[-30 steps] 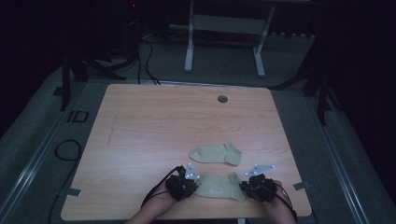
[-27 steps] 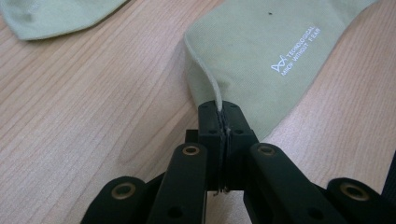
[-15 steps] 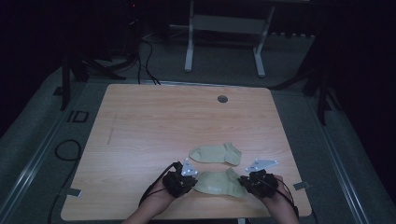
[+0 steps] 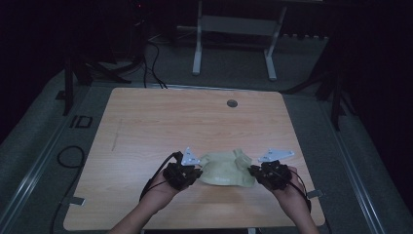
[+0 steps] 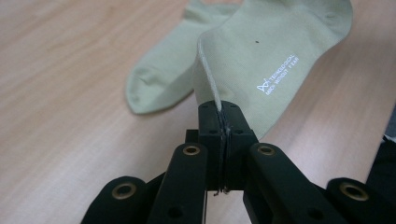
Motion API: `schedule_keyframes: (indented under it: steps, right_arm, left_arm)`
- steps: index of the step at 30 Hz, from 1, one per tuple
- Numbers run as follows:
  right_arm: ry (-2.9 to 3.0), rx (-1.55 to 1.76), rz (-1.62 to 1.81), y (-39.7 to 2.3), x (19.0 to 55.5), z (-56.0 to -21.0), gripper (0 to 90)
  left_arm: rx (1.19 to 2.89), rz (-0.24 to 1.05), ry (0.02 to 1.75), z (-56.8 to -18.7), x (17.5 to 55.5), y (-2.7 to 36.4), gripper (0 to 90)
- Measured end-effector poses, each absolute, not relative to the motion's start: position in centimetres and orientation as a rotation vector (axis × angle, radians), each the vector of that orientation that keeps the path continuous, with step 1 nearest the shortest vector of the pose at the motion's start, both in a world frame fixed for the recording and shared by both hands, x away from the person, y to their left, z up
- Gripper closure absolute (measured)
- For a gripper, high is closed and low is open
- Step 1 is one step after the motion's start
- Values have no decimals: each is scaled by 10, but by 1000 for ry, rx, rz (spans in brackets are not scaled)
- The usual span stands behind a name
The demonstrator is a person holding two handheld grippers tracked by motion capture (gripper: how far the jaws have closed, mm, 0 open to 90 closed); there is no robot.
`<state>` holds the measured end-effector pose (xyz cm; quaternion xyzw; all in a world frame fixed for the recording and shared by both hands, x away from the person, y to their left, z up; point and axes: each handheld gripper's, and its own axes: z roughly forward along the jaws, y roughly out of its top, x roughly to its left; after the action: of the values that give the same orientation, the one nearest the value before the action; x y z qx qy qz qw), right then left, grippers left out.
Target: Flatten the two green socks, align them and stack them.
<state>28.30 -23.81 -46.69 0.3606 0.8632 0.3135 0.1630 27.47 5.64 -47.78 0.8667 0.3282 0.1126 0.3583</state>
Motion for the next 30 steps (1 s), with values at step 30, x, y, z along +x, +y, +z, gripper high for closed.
schedule_keyframes:
  steps: [30]
  right_arm:
    - [2468, 1178, 769, -236, 363, -489, 823]
  left_arm:
    - [2241, 244, 991, -512, 343, 44, 883]
